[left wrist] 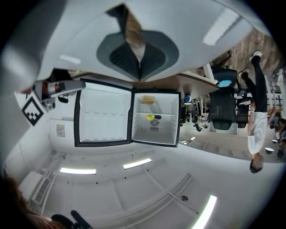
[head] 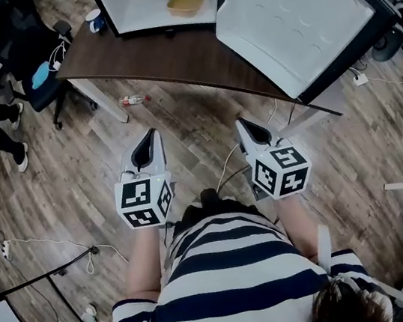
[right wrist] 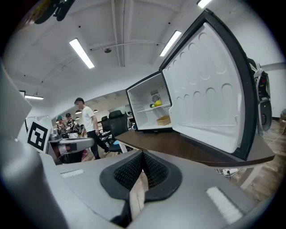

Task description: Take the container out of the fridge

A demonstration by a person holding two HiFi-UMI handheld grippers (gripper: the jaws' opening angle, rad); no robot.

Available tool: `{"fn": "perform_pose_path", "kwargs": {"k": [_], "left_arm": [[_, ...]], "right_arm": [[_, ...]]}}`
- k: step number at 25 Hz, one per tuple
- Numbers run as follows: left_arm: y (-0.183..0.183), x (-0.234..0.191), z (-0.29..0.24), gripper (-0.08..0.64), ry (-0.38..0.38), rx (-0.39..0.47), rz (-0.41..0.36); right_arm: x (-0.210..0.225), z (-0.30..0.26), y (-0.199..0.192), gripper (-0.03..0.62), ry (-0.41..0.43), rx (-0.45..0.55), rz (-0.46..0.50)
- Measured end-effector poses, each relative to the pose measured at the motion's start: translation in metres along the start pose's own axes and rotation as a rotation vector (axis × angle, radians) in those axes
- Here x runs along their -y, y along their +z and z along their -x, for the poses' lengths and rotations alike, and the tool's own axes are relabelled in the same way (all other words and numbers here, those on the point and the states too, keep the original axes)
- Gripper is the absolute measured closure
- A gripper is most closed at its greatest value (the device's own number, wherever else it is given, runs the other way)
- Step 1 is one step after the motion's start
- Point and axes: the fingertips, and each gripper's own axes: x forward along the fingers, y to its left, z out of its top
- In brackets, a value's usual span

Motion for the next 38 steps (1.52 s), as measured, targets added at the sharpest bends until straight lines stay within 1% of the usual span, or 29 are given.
{"fn": "perform_pose_path", "kwargs": {"k": [7, 13, 15, 19, 21, 26, 29, 33, 38], "left_arm": [[0.0, 0.017, -0.017, 0.56, 0.016, 0.009, -0.034], [0.01, 0.045, -0.033, 0.56, -0.046, 0.03, -0.093], [0.01, 0.047, -0.036, 0.56, -0.05, 0.023, -0.114], [0.013, 0.04, -0.045, 0.56, -0.021, 0.023, -0.122], [0.017, 0.037, -0.053, 0.56, -0.025, 0.028, -0.123], [0.022, 0.029, -0.087, 0.56, -0.081, 0.029, -0.127], [0.026, 0.019, -0.116, 0.56, -0.119, 0.025, -0.148], [0.036, -0.007, -0.157, 0.56, -0.149, 0.011, -0.192], [0.052, -0.045, -0.206, 0.56, -0.185, -0.006, -0.216]], "right_arm": [[0.02, 0.002, 0.003, 0.598, 0.026, 0.005, 0.016], [0.034, -0.004, 0.002, 0.598, 0.065, -0.001, 0.017], [0.034, -0.005, 0.001, 0.598, 0.074, -0.004, 0.012], [0.038, -0.007, 0.002, 0.598, 0.077, -0.006, 0.008], [0.042, -0.011, 0.005, 0.598, 0.073, -0.008, 0.004], [0.05, -0.031, 0.006, 0.598, 0.052, -0.022, 0.005], [0.054, -0.052, 0.012, 0.598, 0.03, -0.025, 0.007], [0.058, -0.093, 0.028, 0.598, 0.005, -0.029, -0.001], [0.061, -0.141, 0.048, 0.598, -0.028, -0.045, -0.02]]}}
